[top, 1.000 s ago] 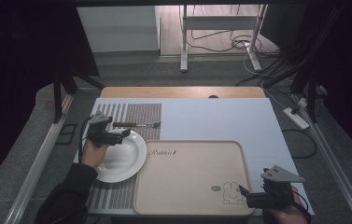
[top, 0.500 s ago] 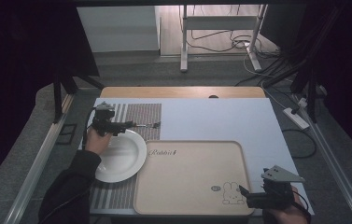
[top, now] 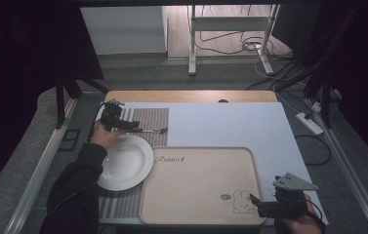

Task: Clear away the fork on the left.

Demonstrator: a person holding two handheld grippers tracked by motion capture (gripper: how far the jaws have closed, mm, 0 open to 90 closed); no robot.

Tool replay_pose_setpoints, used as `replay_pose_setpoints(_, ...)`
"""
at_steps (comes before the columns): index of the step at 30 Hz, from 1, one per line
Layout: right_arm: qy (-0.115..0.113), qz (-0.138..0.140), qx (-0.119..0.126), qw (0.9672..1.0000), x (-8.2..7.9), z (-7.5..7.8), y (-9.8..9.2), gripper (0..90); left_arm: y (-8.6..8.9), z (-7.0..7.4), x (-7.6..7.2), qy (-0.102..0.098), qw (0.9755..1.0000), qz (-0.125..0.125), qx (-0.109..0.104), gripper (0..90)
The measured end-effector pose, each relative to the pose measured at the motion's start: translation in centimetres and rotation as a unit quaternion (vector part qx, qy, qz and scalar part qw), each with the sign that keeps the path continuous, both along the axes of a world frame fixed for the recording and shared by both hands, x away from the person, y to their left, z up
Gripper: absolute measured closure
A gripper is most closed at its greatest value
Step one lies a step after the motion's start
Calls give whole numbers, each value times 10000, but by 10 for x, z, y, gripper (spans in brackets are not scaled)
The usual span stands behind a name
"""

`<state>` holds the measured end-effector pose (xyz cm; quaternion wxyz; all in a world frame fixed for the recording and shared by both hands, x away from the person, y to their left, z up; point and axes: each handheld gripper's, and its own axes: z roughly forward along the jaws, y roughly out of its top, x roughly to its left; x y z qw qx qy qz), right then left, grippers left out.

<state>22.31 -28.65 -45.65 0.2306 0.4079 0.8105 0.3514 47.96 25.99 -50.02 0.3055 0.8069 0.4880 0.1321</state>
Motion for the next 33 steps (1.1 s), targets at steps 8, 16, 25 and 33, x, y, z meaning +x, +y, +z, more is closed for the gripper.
replay_pose_setpoints(8, 4, 6, 24, 10000, 0, 0, -1, 0, 1, -9, 20, 464, 9977, -209, 453, 649)
replay_pose_setpoints(16, 14, 4, 36, 10000, 0, 0, -1, 0, 6, -18, 23, 1069, 9920, -377, 552, 888)
replay_pose_setpoints(25, 24, 24, -7, 10000, 0, 0, 0, 0, 4, -14, 14, 1379, 9846, -786, 731, 888)
replay_pose_setpoints(33, 45, 17, -4, 10000, 1, 0, 0, 0, 4, -2, 18, 998, 9914, -757, 372, 556)
